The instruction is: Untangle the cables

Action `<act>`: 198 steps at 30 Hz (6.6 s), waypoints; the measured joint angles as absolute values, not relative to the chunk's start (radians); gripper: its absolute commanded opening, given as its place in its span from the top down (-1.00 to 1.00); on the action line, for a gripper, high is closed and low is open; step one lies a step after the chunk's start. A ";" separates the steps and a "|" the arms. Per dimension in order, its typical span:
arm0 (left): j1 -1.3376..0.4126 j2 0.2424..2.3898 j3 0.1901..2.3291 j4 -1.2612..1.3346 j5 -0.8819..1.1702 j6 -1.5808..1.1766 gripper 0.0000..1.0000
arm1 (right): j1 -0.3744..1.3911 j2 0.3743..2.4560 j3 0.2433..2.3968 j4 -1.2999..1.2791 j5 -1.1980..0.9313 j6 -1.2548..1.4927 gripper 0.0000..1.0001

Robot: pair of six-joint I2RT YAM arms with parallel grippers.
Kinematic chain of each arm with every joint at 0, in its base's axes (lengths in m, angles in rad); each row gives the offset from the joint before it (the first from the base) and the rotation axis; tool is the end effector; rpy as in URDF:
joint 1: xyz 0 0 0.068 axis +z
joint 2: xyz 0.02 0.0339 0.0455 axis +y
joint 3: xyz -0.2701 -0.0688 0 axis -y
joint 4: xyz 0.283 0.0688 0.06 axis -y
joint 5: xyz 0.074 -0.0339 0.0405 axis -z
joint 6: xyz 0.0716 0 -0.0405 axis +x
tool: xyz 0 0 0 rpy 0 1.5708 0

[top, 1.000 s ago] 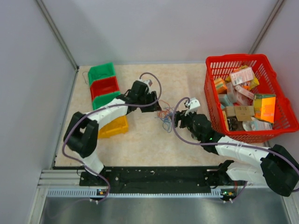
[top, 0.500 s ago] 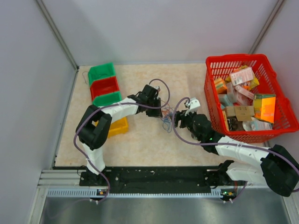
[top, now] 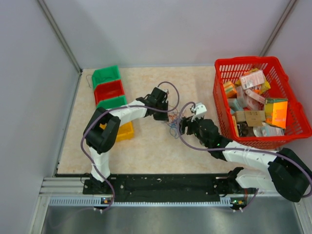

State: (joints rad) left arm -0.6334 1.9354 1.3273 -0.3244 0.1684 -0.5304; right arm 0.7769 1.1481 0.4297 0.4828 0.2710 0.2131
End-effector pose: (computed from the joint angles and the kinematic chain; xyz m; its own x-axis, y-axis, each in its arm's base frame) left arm 0.3709 -0.2873 0.1373 -0.8943 0.0380 -0.4459 0.2453 0.8749 -0.4175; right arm 0.2279 0.1972 0.1854 -0.2663 0.0240 -0.9636 -0.4436 0.8845 0.1446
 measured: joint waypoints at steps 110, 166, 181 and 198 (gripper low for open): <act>-0.672 1.062 1.326 -0.368 0.035 -0.422 1.00 | 0.778 1.068 0.375 0.556 0.041 0.175 -0.52; -0.672 0.944 1.207 -0.369 -0.174 -0.385 1.00 | 0.779 1.214 0.469 0.443 0.233 0.210 -0.07; -0.672 1.154 1.310 -0.512 0.106 -0.392 1.00 | 0.779 1.081 0.366 0.595 -0.064 0.155 -0.50; -0.672 1.319 1.349 -0.579 0.429 -0.406 1.00 | 0.779 1.035 0.312 0.718 -0.119 0.157 -0.50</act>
